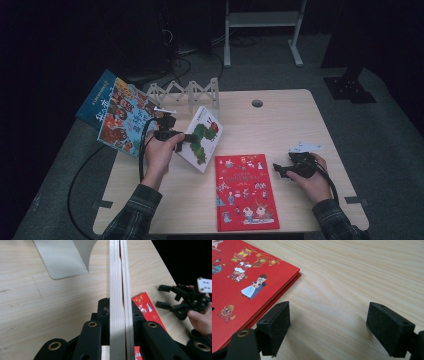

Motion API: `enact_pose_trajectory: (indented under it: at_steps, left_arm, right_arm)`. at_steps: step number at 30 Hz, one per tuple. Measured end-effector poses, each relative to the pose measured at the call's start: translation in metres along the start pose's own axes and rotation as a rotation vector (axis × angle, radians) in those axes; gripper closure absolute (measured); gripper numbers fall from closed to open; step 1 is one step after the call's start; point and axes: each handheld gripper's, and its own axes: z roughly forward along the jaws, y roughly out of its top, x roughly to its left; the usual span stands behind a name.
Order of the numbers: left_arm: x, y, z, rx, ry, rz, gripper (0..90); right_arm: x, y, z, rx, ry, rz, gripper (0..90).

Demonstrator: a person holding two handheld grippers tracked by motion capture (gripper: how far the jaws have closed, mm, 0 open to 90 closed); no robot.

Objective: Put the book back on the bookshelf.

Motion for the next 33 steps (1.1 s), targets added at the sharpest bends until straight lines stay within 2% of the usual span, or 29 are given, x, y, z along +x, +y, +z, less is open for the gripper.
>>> enact_pose_trajectory:
  at_steps: [9, 11, 17, 24, 27, 33]
  left_arm:
    - [0.015, 0.012, 0.006, -0.014, 0.038, -0.050, 76.0]
    - [0.019, 0.015, 0.008, -0.020, 0.037, -0.072, 76.0]
    - [0.026, 0.028, 0.021, -0.039, 0.075, -0.098, 76.0]
    - [0.028, 0.043, 0.039, -0.057, 0.101, -0.116, 75.9]
    - [0.027, 0.050, 0.045, -0.046, 0.125, -0.104, 75.9]
    - [0.029, 0.063, 0.058, -0.047, 0.147, -0.120, 75.9]
  right_arm:
    - [0.000, 0.000, 0.000, 0.000, 0.000, 0.001, 18.1]
    - [0.000, 0.000, 0.000, 0.000, 0.000, 0.002, 18.1]
    - [0.000, 0.000, 0.000, 0.001, 0.000, 0.000, 18.0]
    - [0.000, 0.000, 0.000, 0.001, 0.000, 0.000, 18.1]
    - [0.000, 0.000, 0.000, 0.001, 0.001, -0.001, 18.0]
    - [0.000, 0.000, 0.000, 0.001, 0.002, -0.001, 18.0]
